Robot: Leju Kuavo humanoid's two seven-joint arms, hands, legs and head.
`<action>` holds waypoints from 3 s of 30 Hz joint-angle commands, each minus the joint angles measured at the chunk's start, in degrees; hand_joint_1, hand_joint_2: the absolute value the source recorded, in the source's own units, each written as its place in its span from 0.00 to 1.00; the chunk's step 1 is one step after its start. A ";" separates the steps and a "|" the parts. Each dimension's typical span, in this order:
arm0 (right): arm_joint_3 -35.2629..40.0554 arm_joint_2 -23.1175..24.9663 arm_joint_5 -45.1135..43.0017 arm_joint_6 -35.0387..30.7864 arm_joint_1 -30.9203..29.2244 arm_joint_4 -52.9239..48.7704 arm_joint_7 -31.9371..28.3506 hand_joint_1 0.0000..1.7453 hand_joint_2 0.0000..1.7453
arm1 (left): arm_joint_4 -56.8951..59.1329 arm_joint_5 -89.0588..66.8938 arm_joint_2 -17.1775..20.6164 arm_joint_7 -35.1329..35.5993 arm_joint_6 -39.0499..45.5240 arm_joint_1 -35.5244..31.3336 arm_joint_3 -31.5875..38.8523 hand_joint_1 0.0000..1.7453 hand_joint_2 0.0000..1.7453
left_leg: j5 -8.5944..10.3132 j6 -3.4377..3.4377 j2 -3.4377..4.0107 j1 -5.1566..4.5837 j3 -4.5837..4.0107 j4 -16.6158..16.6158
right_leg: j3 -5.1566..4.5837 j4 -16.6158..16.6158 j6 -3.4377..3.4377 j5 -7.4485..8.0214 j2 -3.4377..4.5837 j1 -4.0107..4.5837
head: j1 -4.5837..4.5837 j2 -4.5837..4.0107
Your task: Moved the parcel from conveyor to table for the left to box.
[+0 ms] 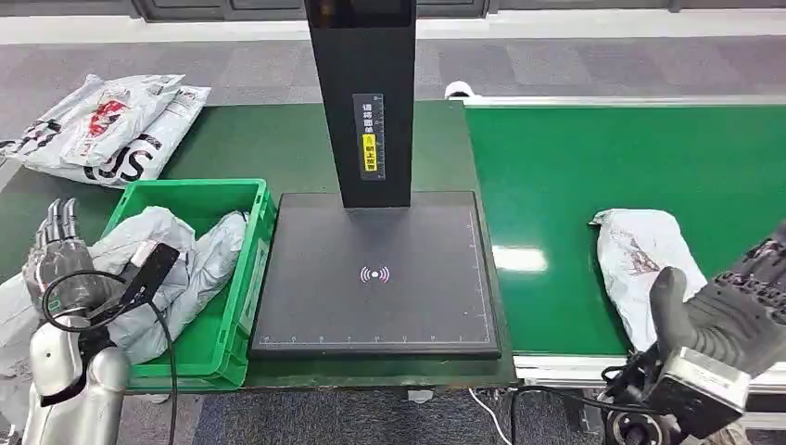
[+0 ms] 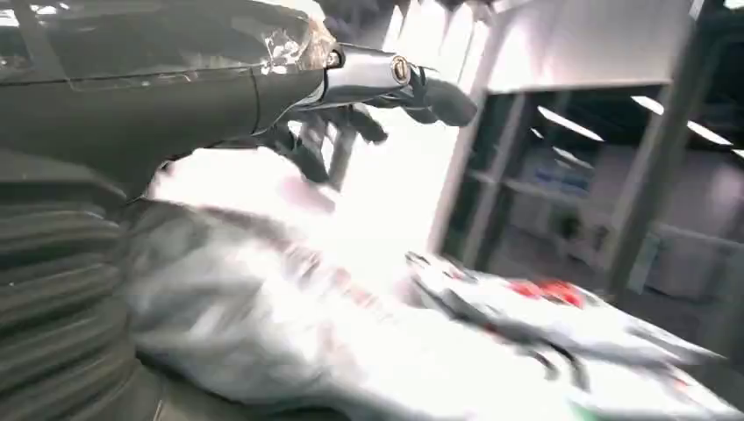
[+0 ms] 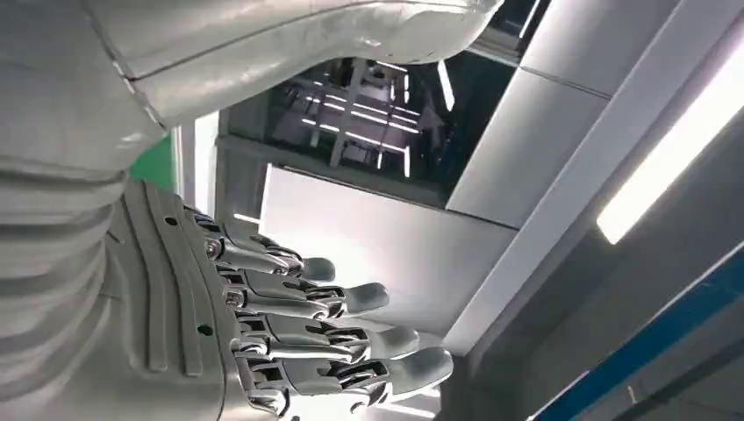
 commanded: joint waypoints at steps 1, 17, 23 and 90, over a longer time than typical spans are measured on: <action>1.38 -2.24 -1.83 0.13 -3.34 6.49 -1.02 0.00 1.00 | 8.94 13.12 -4.23 -5.15 -1.94 -10.80 -14.99 0.00 1.00 | 0.10 0.05 -0.43 0.03 0.02 -0.06 | 0.22 -0.11 0.02 -0.02 -0.49 0.04 | 0.00 0.02; 1.70 -4.35 11.78 2.01 -6.30 19.60 15.86 0.00 1.00 | 6.81 52.47 -10.84 -15.38 -15.94 -17.81 -31.35 0.00 1.00 | 0.07 0.05 -0.29 0.08 0.08 -0.01 | 0.30 -0.19 0.06 0.08 -0.34 0.09 | 0.00 0.02; -6.48 -3.24 28.42 1.73 -3.29 30.69 27.61 0.00 1.00 | -1.30 62.45 -13.26 -15.33 -16.74 -12.41 -37.29 0.00 1.00 | 0.07 0.07 -0.40 0.10 0.26 -0.17 | 0.55 -0.41 0.07 0.07 -0.46 0.10 | 0.00 0.02; -25.41 -7.26 32.02 2.66 -19.59 77.53 26.22 1.00 1.00 | -2.75 61.64 -13.79 -18.42 -18.41 -7.77 -33.72 0.00 1.00 | -0.04 0.04 -0.17 -0.02 0.06 -0.01 | 0.20 -0.12 0.06 0.02 -0.18 -0.03 | 0.02 0.02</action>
